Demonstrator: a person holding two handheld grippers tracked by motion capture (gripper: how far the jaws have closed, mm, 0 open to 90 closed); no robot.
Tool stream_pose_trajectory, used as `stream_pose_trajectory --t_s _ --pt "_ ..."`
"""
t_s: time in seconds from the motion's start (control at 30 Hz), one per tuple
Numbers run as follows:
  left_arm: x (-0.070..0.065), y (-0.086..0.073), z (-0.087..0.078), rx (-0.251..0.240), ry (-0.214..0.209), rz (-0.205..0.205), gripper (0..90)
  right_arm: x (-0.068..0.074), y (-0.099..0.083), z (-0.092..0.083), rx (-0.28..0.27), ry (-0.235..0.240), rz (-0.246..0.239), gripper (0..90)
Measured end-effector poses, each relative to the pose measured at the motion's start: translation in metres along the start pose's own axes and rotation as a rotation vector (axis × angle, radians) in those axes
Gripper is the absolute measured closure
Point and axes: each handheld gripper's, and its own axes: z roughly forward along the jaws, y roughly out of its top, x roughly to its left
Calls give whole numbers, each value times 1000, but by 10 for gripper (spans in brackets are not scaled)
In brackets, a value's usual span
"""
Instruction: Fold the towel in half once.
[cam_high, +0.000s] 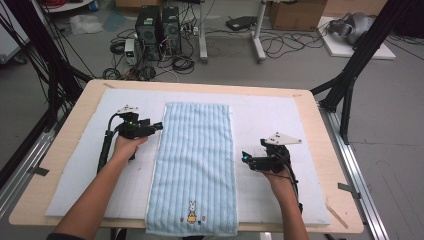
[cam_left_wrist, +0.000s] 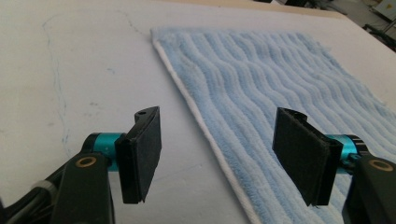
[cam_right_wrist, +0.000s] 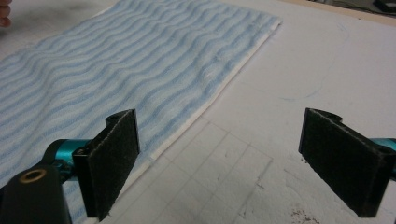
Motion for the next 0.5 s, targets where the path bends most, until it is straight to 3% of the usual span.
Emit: stream_pose_trajectory --t_s 0.23,0.4,0.5 --pt "-10 14 11 27 36 73 327 0 0 0 2 1 4 117" --pt "-18 10 25 60 80 96 333 -1 -1 1 7 3 7 117" --pt "-19 5 31 93 95 127 441 0 -1 2 15 6 9 117"
